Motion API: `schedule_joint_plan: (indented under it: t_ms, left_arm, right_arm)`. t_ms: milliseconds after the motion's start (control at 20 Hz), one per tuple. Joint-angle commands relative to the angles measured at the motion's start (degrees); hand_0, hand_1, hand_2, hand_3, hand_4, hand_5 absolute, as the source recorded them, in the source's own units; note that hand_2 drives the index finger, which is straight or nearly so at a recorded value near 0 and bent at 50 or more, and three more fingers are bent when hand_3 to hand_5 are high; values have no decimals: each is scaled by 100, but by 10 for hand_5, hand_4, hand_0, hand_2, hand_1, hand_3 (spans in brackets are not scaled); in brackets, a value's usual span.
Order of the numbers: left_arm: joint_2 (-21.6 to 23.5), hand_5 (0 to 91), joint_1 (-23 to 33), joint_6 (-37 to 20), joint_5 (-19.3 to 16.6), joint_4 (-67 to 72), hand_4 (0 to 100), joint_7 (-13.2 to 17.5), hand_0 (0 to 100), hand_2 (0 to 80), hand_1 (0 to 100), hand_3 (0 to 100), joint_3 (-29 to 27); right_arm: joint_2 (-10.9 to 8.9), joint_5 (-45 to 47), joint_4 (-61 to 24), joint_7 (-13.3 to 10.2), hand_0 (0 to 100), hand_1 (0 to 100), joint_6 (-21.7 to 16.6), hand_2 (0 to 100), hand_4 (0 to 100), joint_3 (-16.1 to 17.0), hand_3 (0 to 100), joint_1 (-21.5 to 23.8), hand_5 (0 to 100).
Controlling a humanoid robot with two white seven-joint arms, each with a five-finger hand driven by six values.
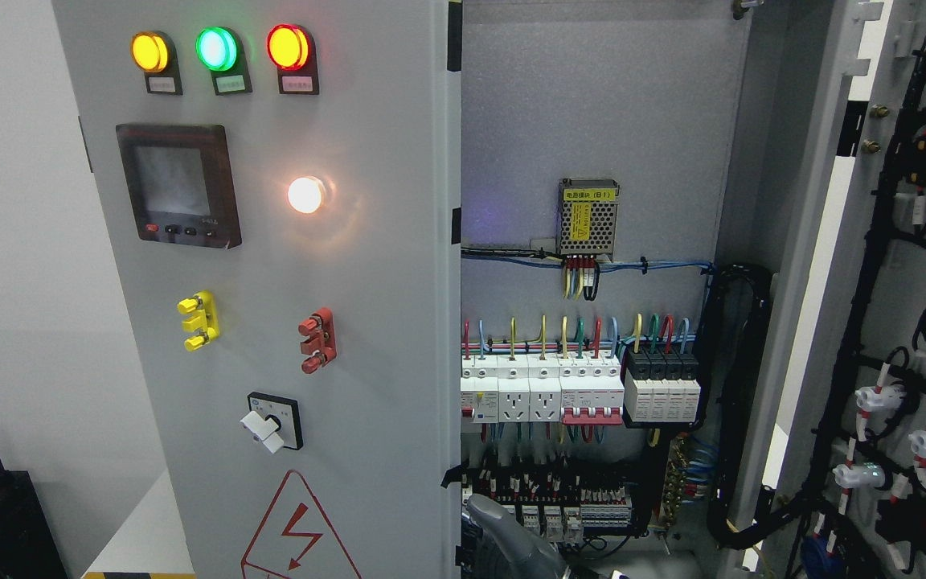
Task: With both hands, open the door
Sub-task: 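Push the door edge outward with the right hand, swinging it wide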
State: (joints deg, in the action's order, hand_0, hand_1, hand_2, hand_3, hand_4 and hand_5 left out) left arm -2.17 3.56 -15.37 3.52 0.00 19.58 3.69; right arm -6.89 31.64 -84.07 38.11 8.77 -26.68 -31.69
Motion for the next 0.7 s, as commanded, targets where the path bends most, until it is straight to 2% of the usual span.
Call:
schedule_joint_plan:
  t_ms: [0,400,651]
  left_arm:
    - [-3,0,4,-1,0,-17,32,2,0,0,0,0,0]
    - [-3,0,4,-1,0,-17,31,2,0,0,0,0,0]
    - [-3,0,4,-1,0,-17,32,2,0,0,0,0,0]
  right_arm:
    - [12,53,-259,38,107,0,2,0,0,-197,0,84,0]
    - [12,53,-479,47,107,0,-7,0,0,-584,0,137,0]
    - [21,53,-488,82,107,0,-16,0,0,-628,0,137,0]
